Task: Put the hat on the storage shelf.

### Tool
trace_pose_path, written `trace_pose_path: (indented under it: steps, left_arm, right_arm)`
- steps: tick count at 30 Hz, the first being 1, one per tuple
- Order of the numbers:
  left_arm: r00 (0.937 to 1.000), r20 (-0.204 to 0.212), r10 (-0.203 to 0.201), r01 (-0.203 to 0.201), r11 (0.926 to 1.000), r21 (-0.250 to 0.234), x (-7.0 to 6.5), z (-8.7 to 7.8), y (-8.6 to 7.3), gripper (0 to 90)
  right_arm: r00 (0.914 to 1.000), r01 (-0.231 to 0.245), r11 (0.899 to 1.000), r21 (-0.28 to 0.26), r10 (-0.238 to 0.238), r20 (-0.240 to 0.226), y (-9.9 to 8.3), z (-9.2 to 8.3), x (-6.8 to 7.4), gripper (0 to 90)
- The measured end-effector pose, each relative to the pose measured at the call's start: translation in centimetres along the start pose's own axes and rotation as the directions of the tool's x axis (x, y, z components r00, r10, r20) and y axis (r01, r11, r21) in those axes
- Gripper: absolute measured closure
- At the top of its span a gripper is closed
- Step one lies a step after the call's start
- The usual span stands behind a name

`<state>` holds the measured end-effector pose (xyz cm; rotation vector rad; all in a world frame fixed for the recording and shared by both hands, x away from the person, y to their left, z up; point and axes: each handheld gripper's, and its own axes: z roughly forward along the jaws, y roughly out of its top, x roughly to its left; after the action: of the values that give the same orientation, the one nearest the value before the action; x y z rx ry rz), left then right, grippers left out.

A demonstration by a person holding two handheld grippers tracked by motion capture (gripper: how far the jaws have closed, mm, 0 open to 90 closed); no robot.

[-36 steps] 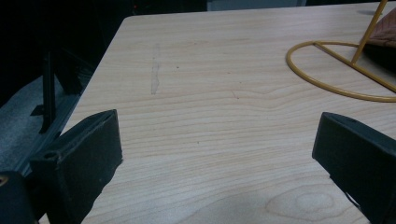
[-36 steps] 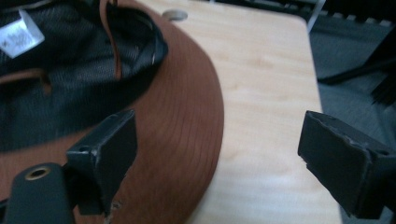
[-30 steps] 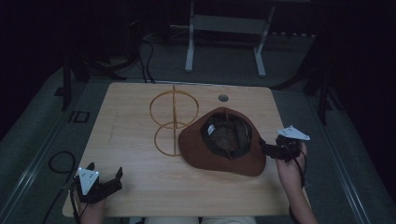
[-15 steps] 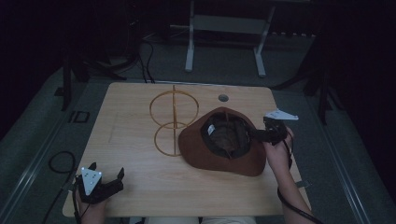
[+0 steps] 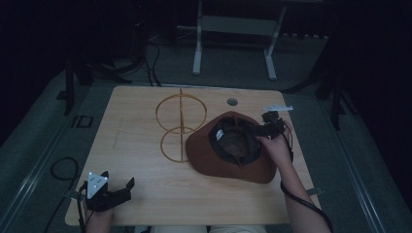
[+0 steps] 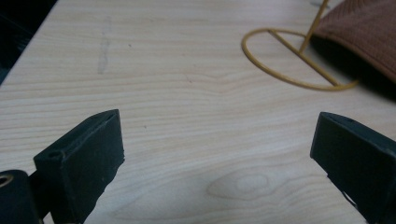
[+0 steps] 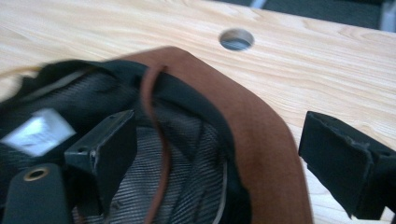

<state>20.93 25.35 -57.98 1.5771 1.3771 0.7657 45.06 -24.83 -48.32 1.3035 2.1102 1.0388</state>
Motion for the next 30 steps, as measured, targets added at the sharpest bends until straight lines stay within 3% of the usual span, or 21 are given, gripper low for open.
trace_pose_path:
  steps: [5, 6, 12, 16, 21, 24, 30]
  left_arm:
    - [0.9975, 0.008, 0.07, -0.07, 0.9973, -0.023, -0.7, -0.1, 0.1, 3.2]
    - [0.9969, 0.022, 0.076, -0.075, 0.9969, -0.022, -0.8, -0.1, 0.1, 3.2]
    - [0.9958, 0.054, 0.075, -0.075, 0.9972, -0.004, -1.1, 0.0, 0.2, 3.3]
    - [0.9957, 0.064, 0.066, -0.067, 0.9977, 0.008, -1.0, 0.1, 0.1, 3.3]
    - [0.9952, 0.059, 0.078, -0.079, 0.9969, 0.004, -0.9, 0.0, 0.2, 3.4]
    - [0.9963, 0.064, 0.058, -0.059, 0.9981, 0.016, -0.7, 0.0, 0.2, 3.4]
    - [0.9922, 0.067, 0.105, -0.106, 0.9943, 0.01, -1.0, -0.1, 0.2, 3.5]
  right_arm:
    - [0.9984, 0.041, 0.998, 0.042, -0.043, 0.038, 0.0, 1.4, 0.1, 21.8]
    - [0.9991, 0.032, 0.999, 0.043, -0.033, 0.026, 0.0, 1.7, 0.0, 22.4]
    - [0.9977, 0.041, 0.991, 0.13, -0.048, 0.048, -0.4, 3.6, 0.2, 31.4]
    - [0.9984, -0.01, 0.985, 0.173, 0.0, 0.057, -0.9, 4.6, -0.2, 39.6]
    - [0.996, 0.017, 0.977, 0.212, -0.035, 0.082, -1.4, 5.3, 0.2, 42.7]
    - [0.9881, 0.054, 0.97, 0.236, -0.086, 0.128, -1.9, 5.7, 0.7, 50.6]
    - [0.9714, 0.101, 0.961, 0.256, -0.151, 0.183, -2.4, 6.2, 1.5, 58.8]
